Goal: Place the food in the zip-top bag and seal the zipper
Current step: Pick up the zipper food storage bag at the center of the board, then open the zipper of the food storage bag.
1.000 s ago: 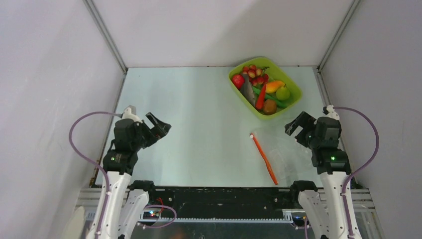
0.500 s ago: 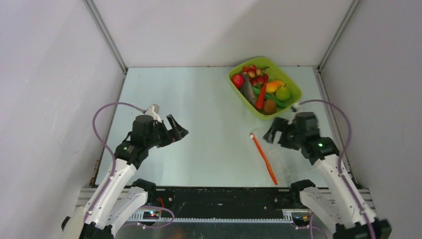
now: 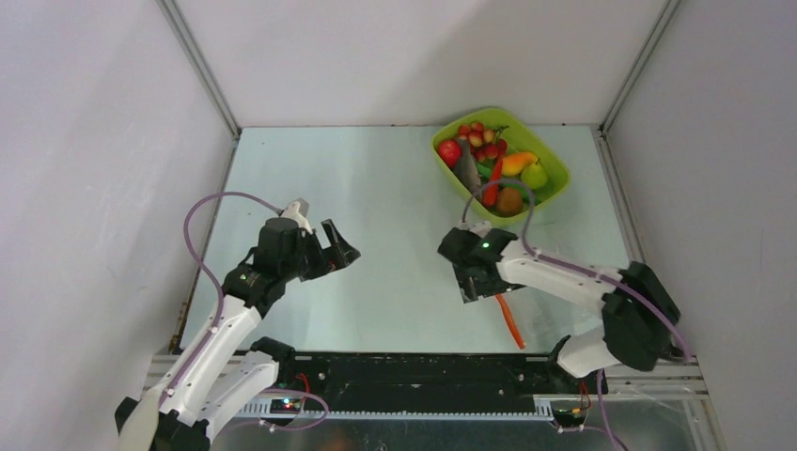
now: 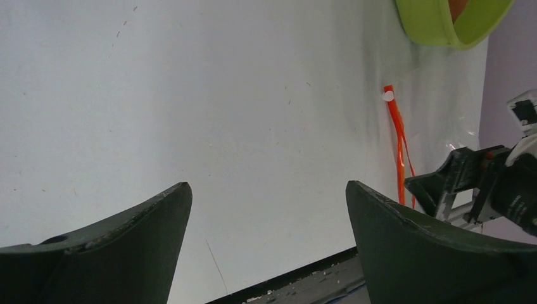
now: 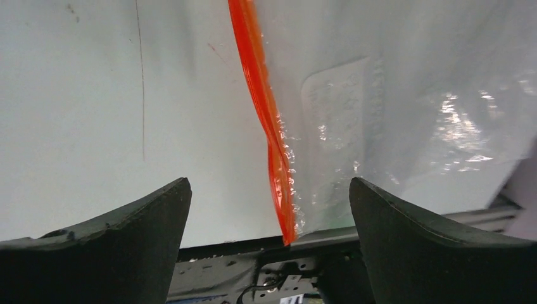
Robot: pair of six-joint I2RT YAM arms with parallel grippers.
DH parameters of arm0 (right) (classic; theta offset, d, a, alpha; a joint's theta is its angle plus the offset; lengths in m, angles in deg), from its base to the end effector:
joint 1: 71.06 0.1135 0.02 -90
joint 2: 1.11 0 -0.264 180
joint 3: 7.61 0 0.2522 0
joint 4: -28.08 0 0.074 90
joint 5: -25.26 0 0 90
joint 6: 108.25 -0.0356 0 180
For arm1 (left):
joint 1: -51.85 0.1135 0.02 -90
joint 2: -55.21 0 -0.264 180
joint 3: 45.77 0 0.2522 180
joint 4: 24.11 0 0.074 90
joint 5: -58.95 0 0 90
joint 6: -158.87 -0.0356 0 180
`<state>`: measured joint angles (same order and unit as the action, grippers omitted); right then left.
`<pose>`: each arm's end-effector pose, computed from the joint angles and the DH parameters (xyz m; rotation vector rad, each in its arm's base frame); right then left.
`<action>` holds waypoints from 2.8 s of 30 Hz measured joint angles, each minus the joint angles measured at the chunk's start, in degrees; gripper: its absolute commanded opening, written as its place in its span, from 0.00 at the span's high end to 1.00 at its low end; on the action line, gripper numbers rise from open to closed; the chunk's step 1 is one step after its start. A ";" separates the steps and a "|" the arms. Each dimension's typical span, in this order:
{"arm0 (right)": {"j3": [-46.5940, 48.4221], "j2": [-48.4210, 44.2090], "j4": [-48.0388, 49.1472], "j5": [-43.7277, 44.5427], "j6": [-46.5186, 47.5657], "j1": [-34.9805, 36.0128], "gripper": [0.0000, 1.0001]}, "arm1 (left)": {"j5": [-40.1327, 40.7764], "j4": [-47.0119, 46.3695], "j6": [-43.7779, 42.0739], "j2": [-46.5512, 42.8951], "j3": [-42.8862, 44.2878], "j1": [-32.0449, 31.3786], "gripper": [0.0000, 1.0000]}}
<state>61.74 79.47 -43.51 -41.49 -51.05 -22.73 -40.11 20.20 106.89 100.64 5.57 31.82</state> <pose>0.1684 0.1681 0.2190 -0.3384 2.7458 -0.3195 0.1589 -0.0639 0.2597 -0.2762 2.3158 -0.7081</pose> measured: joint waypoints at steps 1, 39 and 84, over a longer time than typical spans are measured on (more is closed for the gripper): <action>1.14 1.81 -0.83 1.44 -0.61 1.36 0.00 | 0.13 -0.02 0.00 -0.15 -0.02 0.00 0.02; 5.29 25.92 -15.15 16.06 -14.23 3.69 1.00 | 1.64 0.15 -0.02 0.37 -0.07 -0.11 0.02; 5.14 -10.51 36.26 -29.49 -1.95 9.09 1.00 | 21.42 6.32 4.07 10.64 15.63 -32.39 0.02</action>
<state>66.88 68.96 -7.25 -70.98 -53.00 -13.63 -18.69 26.51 110.96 111.29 21.20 -0.58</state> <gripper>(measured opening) 0.009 0.990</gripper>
